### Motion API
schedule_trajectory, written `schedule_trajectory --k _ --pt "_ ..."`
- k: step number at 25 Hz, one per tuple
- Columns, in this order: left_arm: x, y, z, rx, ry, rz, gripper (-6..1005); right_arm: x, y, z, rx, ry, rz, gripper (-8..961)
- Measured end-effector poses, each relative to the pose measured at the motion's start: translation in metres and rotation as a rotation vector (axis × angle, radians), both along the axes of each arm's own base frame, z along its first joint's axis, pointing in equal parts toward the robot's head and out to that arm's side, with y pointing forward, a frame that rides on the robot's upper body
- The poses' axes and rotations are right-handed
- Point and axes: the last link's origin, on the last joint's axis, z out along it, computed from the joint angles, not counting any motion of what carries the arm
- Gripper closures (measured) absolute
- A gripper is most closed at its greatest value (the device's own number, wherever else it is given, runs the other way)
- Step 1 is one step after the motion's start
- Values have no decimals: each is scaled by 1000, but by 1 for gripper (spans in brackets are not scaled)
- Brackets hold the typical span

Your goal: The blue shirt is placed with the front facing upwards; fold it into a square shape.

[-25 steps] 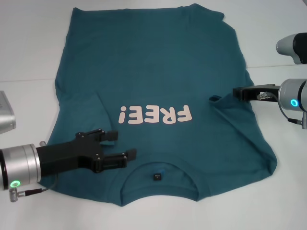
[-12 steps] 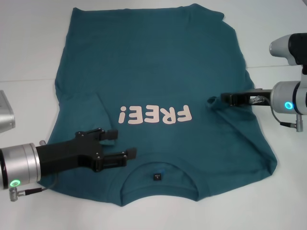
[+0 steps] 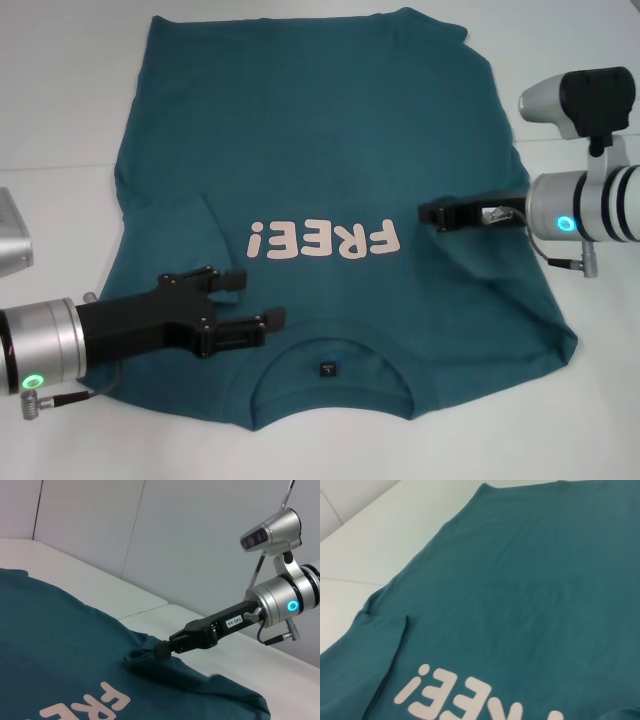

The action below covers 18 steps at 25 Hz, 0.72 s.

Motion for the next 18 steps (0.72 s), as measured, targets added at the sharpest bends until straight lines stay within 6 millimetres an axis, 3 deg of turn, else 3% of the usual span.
schedule_trajectory --k 6,11,14,18 --pt "-2 0 0 7 4 9 129 -7 -1 -7 -39 -1 31 933" --pt "-2 0 0 8 5 9 130 -7 -1 -1 -12 40 30 761" --pt "-2 0 0 8 5 9 130 1 -2 10 28 53 10 523" --pt "-1 1 0 9 5 8 131 16 -3 25 88 79 -67 443"
